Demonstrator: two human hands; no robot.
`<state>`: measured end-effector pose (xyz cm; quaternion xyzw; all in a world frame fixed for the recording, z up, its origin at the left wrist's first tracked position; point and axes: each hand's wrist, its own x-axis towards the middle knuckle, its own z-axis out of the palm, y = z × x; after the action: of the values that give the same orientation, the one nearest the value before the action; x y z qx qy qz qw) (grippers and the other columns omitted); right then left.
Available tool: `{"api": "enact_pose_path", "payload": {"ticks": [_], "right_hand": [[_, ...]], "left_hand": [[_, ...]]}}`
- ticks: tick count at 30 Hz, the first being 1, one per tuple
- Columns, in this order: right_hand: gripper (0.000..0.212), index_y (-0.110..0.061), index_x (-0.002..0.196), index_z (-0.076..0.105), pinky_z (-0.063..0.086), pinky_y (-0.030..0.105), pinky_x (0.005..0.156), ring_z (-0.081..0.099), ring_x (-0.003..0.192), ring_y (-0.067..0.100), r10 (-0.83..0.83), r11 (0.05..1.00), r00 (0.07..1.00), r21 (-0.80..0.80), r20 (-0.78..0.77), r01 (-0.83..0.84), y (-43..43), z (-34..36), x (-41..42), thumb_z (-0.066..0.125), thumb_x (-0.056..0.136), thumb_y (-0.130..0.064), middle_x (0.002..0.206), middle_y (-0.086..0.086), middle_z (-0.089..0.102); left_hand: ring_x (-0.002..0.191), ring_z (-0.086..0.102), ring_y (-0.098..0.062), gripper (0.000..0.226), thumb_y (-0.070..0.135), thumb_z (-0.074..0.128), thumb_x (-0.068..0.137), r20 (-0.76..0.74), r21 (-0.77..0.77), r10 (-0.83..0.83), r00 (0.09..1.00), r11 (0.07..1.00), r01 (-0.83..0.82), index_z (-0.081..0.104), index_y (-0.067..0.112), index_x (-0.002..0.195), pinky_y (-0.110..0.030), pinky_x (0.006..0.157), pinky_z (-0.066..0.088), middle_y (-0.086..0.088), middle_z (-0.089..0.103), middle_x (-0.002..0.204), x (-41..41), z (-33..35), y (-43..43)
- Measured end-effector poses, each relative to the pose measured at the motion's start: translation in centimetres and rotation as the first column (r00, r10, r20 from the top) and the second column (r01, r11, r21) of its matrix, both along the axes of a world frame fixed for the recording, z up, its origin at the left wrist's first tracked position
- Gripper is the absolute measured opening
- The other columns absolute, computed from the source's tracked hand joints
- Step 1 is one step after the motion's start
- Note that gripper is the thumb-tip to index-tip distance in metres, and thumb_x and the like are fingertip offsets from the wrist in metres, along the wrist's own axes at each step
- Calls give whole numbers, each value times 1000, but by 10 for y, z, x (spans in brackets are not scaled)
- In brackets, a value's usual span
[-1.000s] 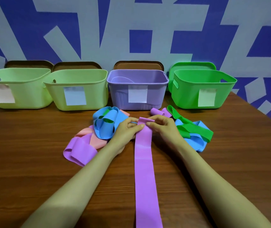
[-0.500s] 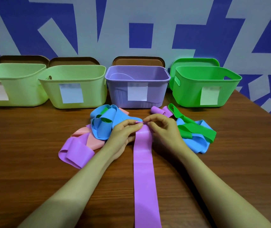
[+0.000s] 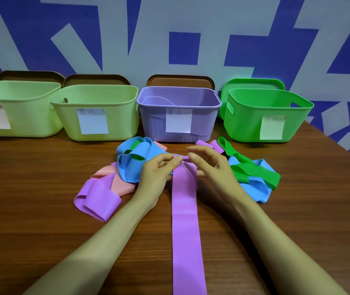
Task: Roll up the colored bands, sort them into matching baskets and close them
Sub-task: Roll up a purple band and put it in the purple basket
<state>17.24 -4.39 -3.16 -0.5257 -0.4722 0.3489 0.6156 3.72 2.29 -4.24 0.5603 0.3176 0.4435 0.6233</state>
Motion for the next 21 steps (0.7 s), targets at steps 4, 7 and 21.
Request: {"api": "enact_pose_path", "payload": {"ticks": [4,7,21], "right_hand": [[16,-4,90,69,49,37,76,62,81,20,14,1000,993,-18,-116,-16,-2,-1,-2,63,91,-19,92,19,69],[11,-7,88,70,52,37,76,64,81,20,15,1000,992,-10,-126,-16,-3,1,-3,64,90,-15,92,17,70],[8,-10,89,69,38,43,69,52,76,31,29,996,989,-79,-142,-40,-1,-5,4,65,86,-5,96,33,64]], "left_hand": [[79,66,-9,5,12,67,86,-36,74,27,999,997,-25,70,16,87,-25,71,54,1,72,82,0,2,-3],[80,67,-7,6,11,67,86,-35,78,25,999,997,-22,69,17,88,-22,70,55,4,72,82,-1,3,-4],[92,65,-17,24,-2,68,81,-1,-58,-114,993,992,114,68,17,96,-30,81,52,-6,71,97,-5,-2,0]]}}
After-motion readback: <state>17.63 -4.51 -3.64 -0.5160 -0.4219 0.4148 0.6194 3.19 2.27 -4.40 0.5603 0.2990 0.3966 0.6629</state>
